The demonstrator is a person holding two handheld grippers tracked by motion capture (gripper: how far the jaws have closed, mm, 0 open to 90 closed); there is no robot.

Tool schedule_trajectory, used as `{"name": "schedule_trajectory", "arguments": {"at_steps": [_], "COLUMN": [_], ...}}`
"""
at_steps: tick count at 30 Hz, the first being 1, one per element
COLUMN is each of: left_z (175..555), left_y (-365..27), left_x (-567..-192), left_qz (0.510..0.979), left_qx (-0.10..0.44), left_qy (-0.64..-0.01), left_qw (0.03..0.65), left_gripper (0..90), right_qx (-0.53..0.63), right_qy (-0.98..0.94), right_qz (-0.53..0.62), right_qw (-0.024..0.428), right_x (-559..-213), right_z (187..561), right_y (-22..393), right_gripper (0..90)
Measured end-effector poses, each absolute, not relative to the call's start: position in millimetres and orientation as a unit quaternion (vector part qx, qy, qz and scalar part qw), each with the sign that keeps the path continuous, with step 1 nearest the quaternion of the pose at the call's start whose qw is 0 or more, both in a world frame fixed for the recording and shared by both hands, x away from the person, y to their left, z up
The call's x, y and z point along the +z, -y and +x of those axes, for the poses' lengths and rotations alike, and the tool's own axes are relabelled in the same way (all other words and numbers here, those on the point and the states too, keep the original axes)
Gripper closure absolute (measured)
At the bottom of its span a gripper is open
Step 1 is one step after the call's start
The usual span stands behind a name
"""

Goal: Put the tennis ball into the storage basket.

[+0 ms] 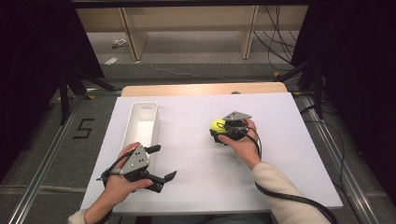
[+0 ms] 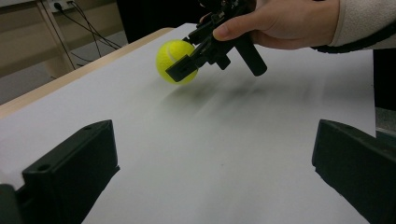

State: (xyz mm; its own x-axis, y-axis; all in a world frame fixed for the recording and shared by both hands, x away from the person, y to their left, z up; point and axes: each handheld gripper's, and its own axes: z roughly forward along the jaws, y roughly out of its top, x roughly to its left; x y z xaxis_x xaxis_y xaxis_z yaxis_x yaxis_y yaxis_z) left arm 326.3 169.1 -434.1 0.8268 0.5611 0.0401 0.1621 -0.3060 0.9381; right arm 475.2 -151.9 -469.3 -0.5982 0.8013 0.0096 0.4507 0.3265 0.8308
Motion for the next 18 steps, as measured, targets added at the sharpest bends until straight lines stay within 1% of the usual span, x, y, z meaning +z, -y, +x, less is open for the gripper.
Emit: {"name": "schedule_trajectory", "arguments": {"at_steps": [18], "left_z": [326.4], "left_y": [-169.2], "left_x": [-434.2], "left_qz": [0.787], "left_qx": [0.184], "left_qy": [-0.230], "left_qw": [0.542], "left_gripper": [0.0], "right_qx": [0.437], "right_qy": [-0.779], "right_qz": [0.396], "right_qw": [0.213], "right_x": [-460.4], "right_z": [474.2], "right_y": [151.8], "right_gripper": [26.4]}}
